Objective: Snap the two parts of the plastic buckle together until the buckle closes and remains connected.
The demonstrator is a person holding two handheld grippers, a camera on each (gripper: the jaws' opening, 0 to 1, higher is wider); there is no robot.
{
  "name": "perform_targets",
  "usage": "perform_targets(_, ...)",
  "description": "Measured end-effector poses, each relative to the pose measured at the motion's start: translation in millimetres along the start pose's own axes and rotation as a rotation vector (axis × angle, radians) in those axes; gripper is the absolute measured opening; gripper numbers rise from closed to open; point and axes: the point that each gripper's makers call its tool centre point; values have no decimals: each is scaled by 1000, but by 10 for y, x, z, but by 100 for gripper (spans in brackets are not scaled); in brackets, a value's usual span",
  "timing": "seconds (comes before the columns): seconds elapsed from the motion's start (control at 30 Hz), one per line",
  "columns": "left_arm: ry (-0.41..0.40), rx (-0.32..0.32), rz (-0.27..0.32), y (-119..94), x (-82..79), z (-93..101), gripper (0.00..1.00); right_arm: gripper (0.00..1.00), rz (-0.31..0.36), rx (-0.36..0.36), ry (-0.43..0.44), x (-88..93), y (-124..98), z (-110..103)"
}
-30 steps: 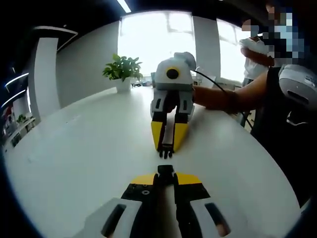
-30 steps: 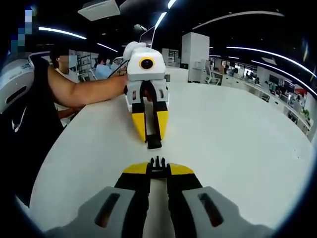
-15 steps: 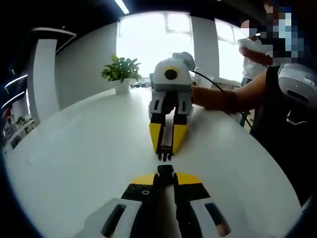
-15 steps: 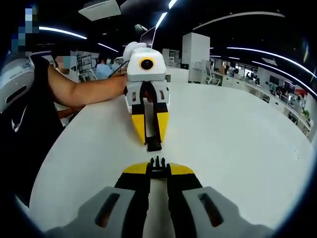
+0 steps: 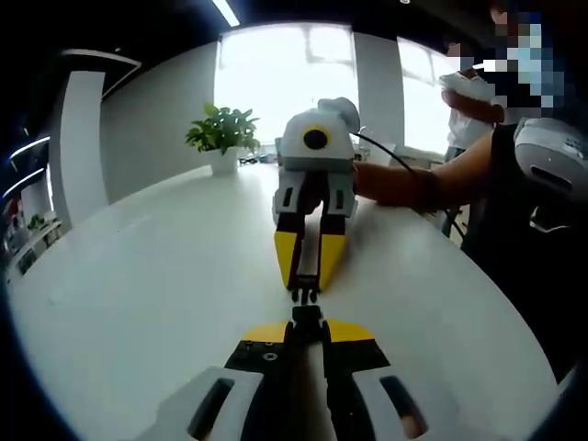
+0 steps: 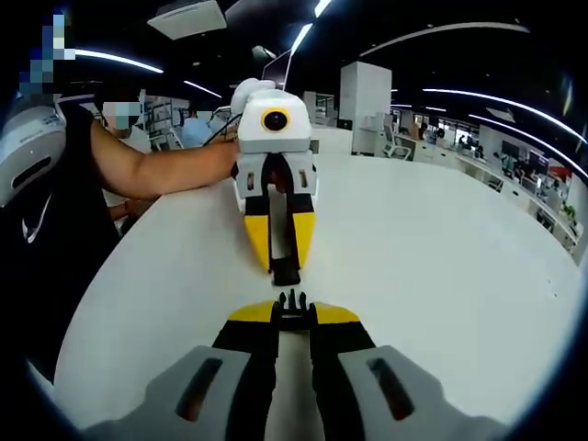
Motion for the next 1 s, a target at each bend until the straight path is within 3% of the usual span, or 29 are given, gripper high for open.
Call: perform_targets(1.0,-7,15,15,26,-10,22,11,12,19,-13,-19,-23,18,-44)
Point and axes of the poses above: the point that each gripper's makers call its tool centre point, and the gripper's own axes: y roughly forward along the fingers, z roughly to its right, x roughly out of its underside, and after that the axes turned 15 degrees about x, right-handed
